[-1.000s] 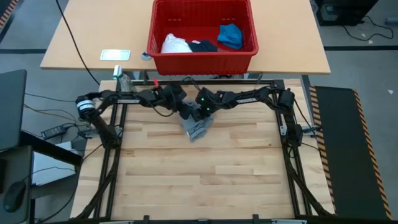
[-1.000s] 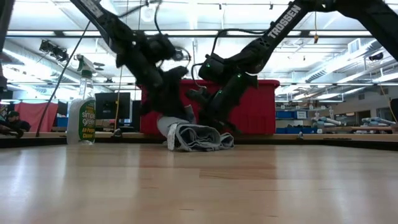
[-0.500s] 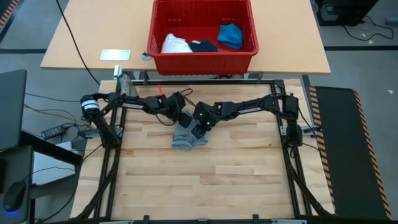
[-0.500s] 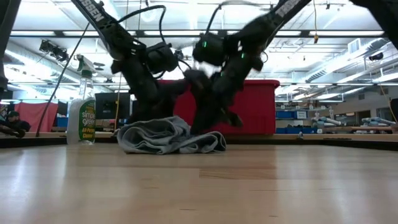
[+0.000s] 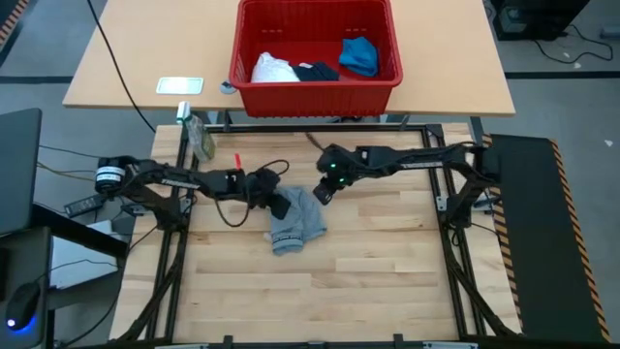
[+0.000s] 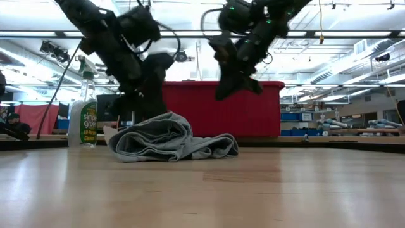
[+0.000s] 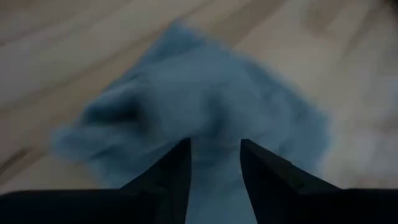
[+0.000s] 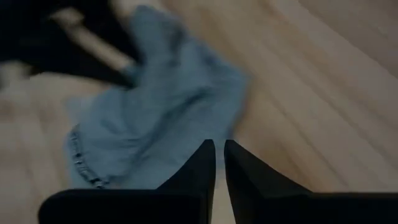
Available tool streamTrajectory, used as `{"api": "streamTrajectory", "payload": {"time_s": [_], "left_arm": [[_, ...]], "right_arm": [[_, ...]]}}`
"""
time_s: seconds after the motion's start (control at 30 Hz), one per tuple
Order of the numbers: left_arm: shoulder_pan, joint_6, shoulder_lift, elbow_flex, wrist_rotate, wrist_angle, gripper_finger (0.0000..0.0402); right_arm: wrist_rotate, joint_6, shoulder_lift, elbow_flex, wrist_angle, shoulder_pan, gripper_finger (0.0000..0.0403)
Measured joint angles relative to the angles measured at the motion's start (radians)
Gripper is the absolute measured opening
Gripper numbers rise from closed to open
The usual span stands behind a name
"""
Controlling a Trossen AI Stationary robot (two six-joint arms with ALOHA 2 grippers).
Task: Fold laundry
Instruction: Fold the gray shirt
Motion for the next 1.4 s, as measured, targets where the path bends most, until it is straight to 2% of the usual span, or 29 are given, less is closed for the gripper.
{"api": "streamTrajectory", "payload": {"time_s": [0.2, 0.33, 0.43, 0.53, 0.63, 0.87, 1.17, 1.3, 1.4], "left_arm": [[-0.038, -0.039, 0.018, 0.001, -0.056, 0.191, 0.0141], [-0.07, -0.017, 0.118, 0.003, -0.08, 0.365, 0.0141], [-0.084, -0.052, 0.23, 0.008, -0.073, 0.345, 0.0141], [-0.098, -0.109, 0.282, 0.013, -0.084, 0.346, 0.0141], [-0.126, -0.138, 0.281, 0.015, -0.128, 0.264, 0.0141], [-0.241, -0.266, 0.175, 0.011, -0.233, -0.055, 0.0141], [-0.451, -0.491, -0.016, 0.003, -0.267, -0.512, 0.0141], [-0.509, -0.541, -0.115, -0.013, -0.276, -0.617, 0.0141], [-0.529, -0.568, -0.213, -0.092, -0.283, -0.625, 0.0141]], "right_arm": [[-0.034, 0.137, -0.15, -0.262, 0.103, -0.023, 0.0044], [-0.041, 0.231, -0.27, -0.436, 0.173, 0.009, 0.0044], [-0.011, 0.311, -0.349, -0.536, 0.199, 0.032, 0.0044], [0.011, 0.386, -0.415, -0.613, 0.234, 0.056, 0.0044], [0.012, 0.421, -0.462, -0.653, 0.255, 0.074, 0.0044], [0.054, 0.44, -0.501, -0.67, 0.26, 0.112, 0.0044], [0.057, 0.408, -0.47, -0.67, 0.32, 0.13, 0.0044], [0.033, 0.394, -0.44, -0.67, 0.4, 0.132, 0.0044], [0.031, 0.409, -0.411, -0.67, 0.456, 0.137, 0.0044]]}}
